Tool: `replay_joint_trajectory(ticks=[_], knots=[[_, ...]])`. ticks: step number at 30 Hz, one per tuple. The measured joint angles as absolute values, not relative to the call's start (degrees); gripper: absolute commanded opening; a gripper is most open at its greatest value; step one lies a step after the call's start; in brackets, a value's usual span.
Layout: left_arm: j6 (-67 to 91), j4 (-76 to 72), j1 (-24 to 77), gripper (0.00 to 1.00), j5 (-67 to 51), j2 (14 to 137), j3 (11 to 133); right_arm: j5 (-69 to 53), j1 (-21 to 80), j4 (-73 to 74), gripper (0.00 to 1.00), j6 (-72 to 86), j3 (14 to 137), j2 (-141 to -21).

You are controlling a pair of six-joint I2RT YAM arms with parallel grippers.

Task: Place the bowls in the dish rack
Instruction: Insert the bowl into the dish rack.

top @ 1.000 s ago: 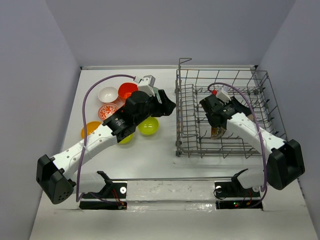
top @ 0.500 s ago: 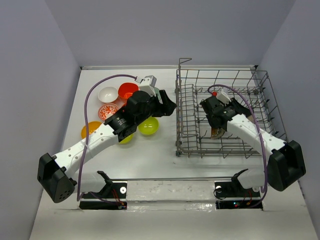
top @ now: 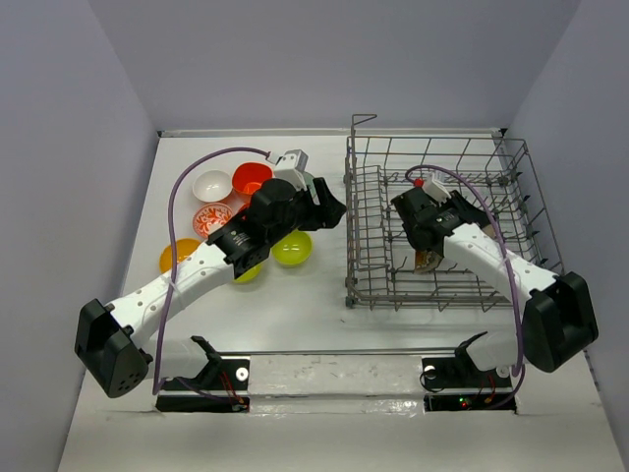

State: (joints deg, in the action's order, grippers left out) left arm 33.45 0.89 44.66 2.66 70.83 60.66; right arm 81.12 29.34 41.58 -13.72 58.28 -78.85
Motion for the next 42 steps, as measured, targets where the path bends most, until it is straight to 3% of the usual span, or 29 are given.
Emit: replay_joint_trajectory(ticks=[30,42], knots=[[33.5,0.2,43.8,0.77,1.9,70.9,60.4,82.8,32.3,41.4,0.01,-13.8,58.3,-84.5],[33.5,0.2,43.7,0.77,1.9,70.9,60.4,81.4,34.9,51.2,0.01,-6.7,62.6,-90.1]])
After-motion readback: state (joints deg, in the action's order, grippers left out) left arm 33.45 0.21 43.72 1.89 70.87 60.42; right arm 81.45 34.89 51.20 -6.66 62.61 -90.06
